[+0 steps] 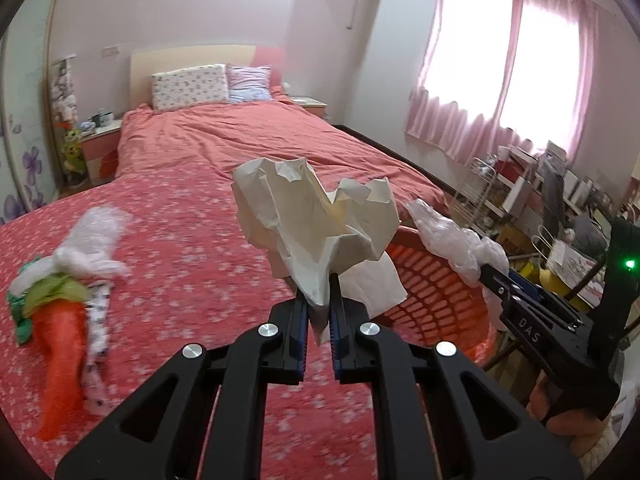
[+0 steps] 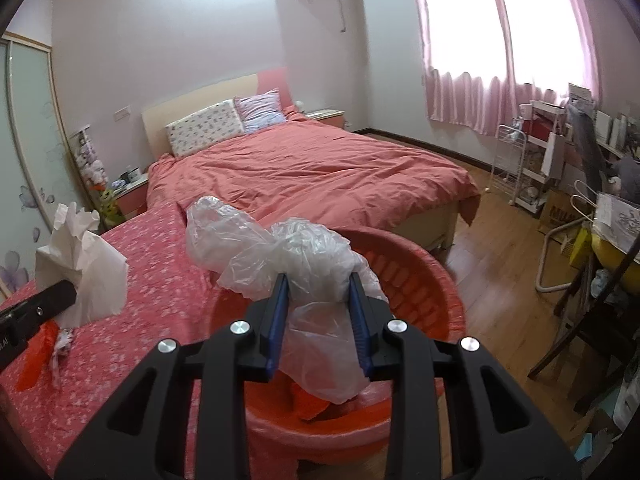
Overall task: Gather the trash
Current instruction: 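Carry the held paper and clear bag over the orange basket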
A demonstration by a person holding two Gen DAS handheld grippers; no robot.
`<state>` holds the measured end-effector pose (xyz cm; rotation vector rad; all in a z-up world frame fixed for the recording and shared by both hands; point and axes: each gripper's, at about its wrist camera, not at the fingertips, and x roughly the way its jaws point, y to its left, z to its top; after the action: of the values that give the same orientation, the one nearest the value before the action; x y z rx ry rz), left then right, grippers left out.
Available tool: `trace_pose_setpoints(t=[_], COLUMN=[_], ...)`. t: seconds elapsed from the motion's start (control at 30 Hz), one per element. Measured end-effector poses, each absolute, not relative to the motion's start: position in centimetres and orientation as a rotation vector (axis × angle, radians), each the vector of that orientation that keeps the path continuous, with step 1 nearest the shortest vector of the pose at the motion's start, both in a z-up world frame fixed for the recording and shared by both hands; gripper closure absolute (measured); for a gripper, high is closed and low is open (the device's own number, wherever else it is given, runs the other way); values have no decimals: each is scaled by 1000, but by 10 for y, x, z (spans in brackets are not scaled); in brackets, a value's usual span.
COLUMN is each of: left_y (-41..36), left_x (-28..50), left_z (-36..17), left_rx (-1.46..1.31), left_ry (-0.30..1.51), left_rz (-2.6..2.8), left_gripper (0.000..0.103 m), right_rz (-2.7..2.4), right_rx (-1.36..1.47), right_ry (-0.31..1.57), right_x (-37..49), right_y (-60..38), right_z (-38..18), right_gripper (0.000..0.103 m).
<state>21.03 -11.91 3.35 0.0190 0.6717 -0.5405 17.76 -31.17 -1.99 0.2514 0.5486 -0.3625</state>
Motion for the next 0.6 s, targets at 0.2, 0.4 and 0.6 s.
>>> trace_pose_setpoints(t=[0.2,0.4,0.6], left_y=[-154,-176,-189], left_x=[212,213,216], left_z=[22,13,5], left_rx=[35,47,49], left_ry=[696,724,750], left_rz=[-597,-635,-657], left_gripper=[94,94,94], right_rz=[-388,-401,-400], right_rx=[271,307,348], right_ry=[549,547,540], right_x=[178,177,181], right_y=[-329,-346,-359], right_z=[-30,-37,-41], right_gripper=[73,73,73])
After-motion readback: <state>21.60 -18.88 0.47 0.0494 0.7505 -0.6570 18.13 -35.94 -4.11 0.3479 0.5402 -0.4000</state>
